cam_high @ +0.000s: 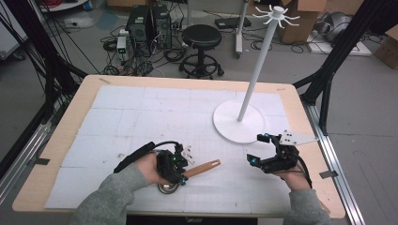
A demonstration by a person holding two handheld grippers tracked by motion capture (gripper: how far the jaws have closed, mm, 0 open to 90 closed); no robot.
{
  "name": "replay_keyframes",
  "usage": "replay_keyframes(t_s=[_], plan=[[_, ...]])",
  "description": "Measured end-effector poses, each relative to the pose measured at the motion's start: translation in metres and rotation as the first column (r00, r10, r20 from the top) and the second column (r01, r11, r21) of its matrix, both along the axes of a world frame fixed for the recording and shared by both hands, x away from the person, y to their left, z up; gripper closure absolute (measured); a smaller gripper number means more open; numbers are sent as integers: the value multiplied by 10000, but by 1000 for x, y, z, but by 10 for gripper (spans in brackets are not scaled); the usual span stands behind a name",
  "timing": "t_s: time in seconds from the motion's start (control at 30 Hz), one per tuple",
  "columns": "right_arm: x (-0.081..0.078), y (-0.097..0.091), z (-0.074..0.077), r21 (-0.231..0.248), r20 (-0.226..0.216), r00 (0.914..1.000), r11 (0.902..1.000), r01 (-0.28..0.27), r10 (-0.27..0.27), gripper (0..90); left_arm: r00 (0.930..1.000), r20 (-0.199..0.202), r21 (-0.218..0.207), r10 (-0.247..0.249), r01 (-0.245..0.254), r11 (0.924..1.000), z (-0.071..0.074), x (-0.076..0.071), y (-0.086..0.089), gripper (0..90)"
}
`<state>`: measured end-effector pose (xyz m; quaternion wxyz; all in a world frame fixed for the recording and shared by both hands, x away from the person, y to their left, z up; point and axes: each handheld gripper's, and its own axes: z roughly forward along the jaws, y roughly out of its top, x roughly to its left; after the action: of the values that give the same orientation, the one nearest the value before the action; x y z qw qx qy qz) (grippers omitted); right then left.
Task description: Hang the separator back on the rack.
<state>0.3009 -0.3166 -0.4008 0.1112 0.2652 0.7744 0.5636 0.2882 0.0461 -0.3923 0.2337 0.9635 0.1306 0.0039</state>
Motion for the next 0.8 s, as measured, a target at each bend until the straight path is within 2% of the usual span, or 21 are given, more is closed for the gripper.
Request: replay_keyframes(t_s=[0.2,0.3,0.33,0.43,0.47,0.57,0.63,0.73,0.8], plan=[[0,0,0,23,-31,10000,10000,33,-33,61,9998,69,-567,199,-195,9982,5,4,7,695],[0,0,0,8,-18,10000,10000,42,-42,61,9996,27,-934,278,-274,9953,8,6,11,695],[0,0,0,10,-10,10000,10000,41,-41,61,9995,-164,-1111,254,-271,9934,9,7,13,695],[0,0,0,-8,18,10000,10000,24,-24,61,9992,-53,-1467,391,-395,9884,12,8,15,696],[0,0,0,-8,18,10000,10000,24,-24,61,9992,-53,-1467,391,-395,9884,12,8,15,695],[0,0,0,11,-20,10000,10000,45,-45,61,9985,46,-1711,543,-527,9838,14,9,18,696],[0,-1,0,21,9,10000,10000,58,-58,61,9974,82,-1997,720,-689,9774,15,11,20,695],[0,-1,0,29,33,10000,10000,33,-33,61,9948,261,-2128,981,-904,9729,17,13,23,696],[0,-1,0,35,-12,10000,10000,47,-47,61,9926,380,-2388,1156,-1033,9656,19,13,25,696]])
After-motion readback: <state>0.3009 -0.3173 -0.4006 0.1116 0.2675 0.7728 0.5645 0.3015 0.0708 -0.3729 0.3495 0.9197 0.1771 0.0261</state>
